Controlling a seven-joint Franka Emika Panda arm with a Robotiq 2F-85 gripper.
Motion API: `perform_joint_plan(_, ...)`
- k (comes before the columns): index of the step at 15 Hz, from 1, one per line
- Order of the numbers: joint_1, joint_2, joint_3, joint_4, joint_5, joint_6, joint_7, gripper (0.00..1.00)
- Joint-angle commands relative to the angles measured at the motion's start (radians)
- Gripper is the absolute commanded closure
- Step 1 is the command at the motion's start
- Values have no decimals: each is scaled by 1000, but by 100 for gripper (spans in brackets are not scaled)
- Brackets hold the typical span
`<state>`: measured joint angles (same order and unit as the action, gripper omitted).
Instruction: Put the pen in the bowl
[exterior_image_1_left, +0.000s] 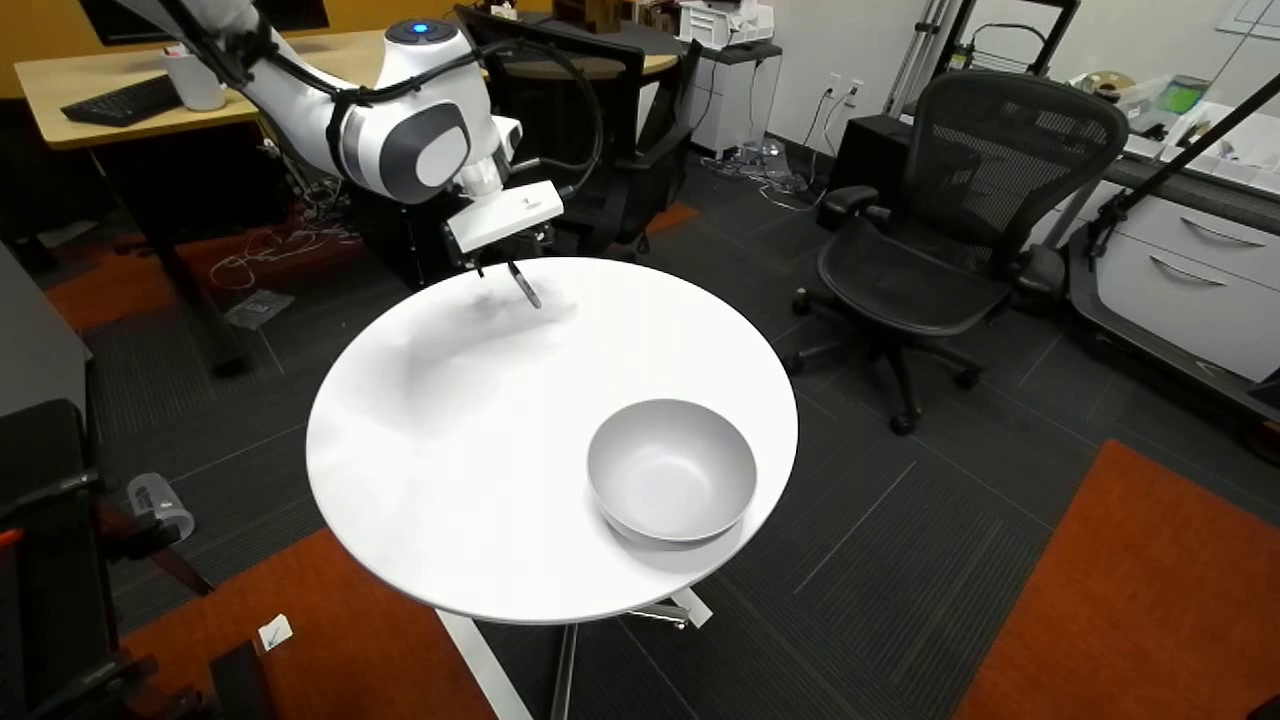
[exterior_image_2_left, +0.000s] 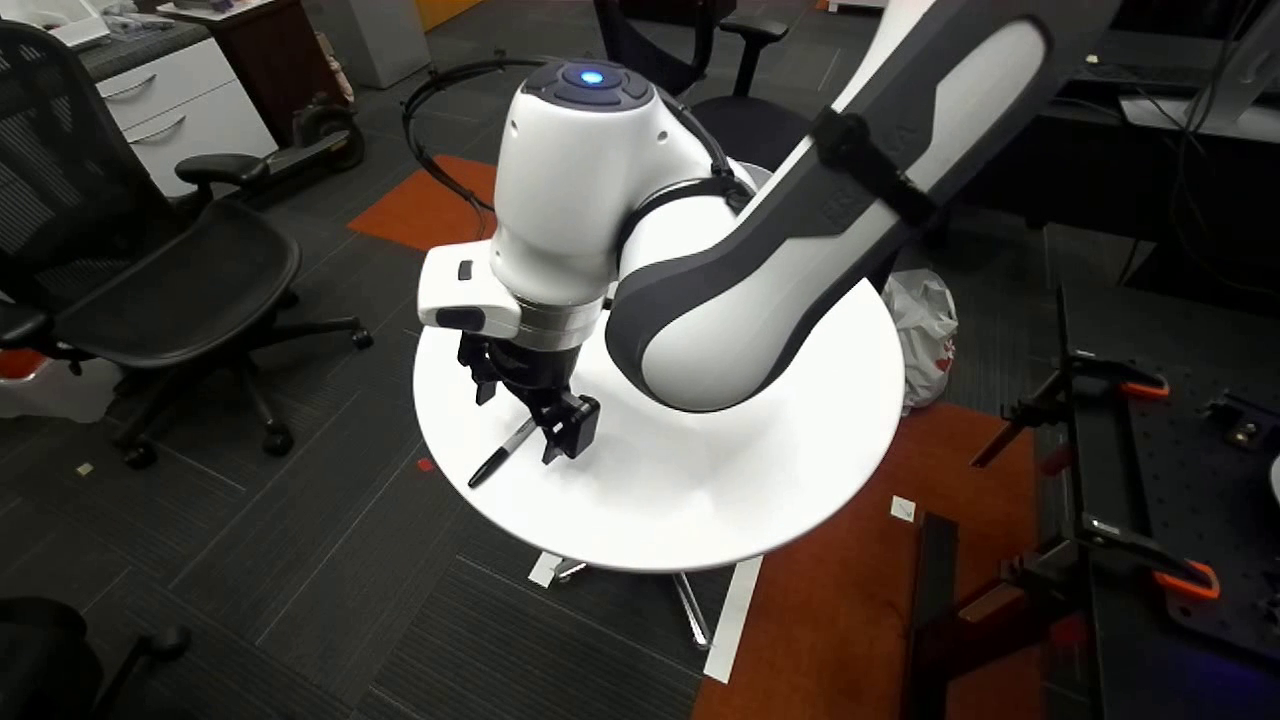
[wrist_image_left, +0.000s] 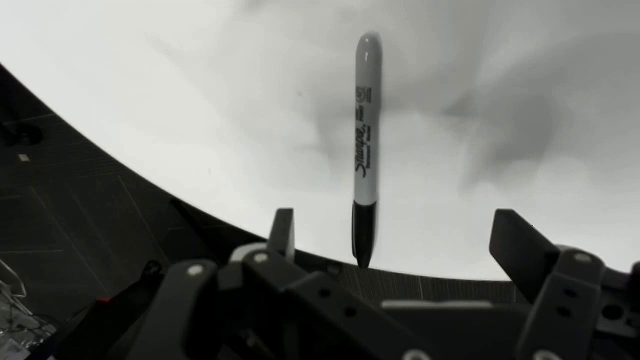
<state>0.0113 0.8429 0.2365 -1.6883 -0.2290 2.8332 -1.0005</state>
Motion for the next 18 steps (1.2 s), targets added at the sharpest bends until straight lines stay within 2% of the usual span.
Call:
perform_joint_plan(1, -5, 31, 0, 53, -8, -55, -15, 0)
perform_joint_plan(10, -10, 80, 8, 108, 3, -109, -21, 0)
perform_joint_plan(12, -10, 87, 9, 116, 3, -111, -22, 26)
perform_joint_plan(18, -10, 94, 12, 131, 4, -121, -24, 72)
